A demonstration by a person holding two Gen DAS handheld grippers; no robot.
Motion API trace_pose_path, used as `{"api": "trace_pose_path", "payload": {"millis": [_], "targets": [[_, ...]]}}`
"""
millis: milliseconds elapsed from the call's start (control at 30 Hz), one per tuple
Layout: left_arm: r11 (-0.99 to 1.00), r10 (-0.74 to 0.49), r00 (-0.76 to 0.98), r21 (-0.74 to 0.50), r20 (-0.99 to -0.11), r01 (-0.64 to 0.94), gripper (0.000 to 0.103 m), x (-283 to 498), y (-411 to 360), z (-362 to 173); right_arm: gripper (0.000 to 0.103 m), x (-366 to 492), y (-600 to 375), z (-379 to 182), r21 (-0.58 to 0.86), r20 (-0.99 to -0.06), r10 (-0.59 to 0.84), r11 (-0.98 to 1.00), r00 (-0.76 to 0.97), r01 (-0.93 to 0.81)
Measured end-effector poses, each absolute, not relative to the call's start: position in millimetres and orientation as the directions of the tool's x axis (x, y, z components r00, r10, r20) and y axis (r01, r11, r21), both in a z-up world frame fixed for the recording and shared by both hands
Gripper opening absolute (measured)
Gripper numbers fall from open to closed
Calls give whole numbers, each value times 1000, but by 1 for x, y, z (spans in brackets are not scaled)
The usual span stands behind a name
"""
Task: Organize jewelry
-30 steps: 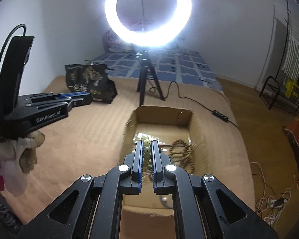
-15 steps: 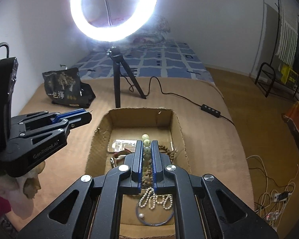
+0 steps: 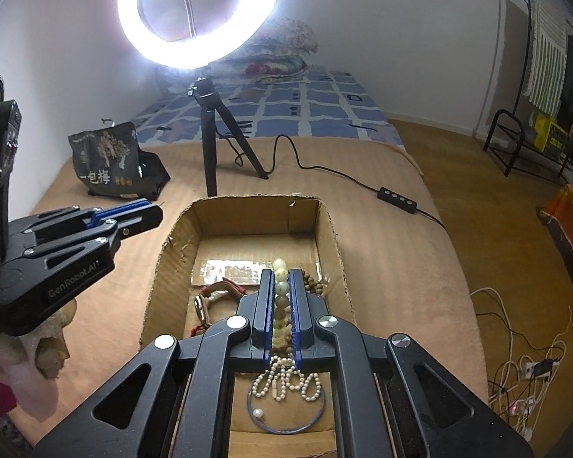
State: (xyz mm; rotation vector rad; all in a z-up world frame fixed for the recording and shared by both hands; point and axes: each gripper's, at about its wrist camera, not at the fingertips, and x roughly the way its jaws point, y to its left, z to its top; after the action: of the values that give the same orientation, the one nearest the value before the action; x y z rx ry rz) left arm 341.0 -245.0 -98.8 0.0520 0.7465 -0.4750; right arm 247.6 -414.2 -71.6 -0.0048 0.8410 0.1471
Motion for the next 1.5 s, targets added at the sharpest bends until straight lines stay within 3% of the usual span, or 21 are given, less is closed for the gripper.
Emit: {"api": "trace_pose_path", "payload": {"millis": [100, 167, 200, 233, 367, 433, 700, 1500], "targets": [[897, -386, 639, -109, -665, 428, 10, 341, -245, -99, 9, 248, -415, -71, 48, -743, 121, 991, 658, -129], [898, -383, 642, -105, -664, 428, 30, 339, -245, -98, 27, 248, -415, -71, 37, -742, 109, 992, 661, -122], [899, -382, 647, -103, -659, 426, 43, 338, -244, -97, 45, 248, -415, -70, 28, -739, 98, 993, 666, -115], [900, -380, 653, -100, -655, 424, 49, 337, -243, -96, 55, 247, -416, -69, 20, -733, 87, 994, 674, -107], [906, -371, 665, -97, -649, 412, 50, 337, -240, -92, 61, 246, -419, -67, 9, -725, 62, 997, 686, -80], [908, -368, 666, -98, -649, 407, 59, 336, -238, -91, 70, 246, -419, -67, -11, -723, 38, 998, 689, -66], [911, -357, 686, -74, -634, 405, 69, 327, -237, -83, 75, 241, -416, -62, -49, -719, 1, 997, 695, -52], [924, -351, 759, -72, -548, 376, 72, 263, -202, -25, 80, 192, -424, -12, -4, -637, 2, 1000, 771, -6]]}}
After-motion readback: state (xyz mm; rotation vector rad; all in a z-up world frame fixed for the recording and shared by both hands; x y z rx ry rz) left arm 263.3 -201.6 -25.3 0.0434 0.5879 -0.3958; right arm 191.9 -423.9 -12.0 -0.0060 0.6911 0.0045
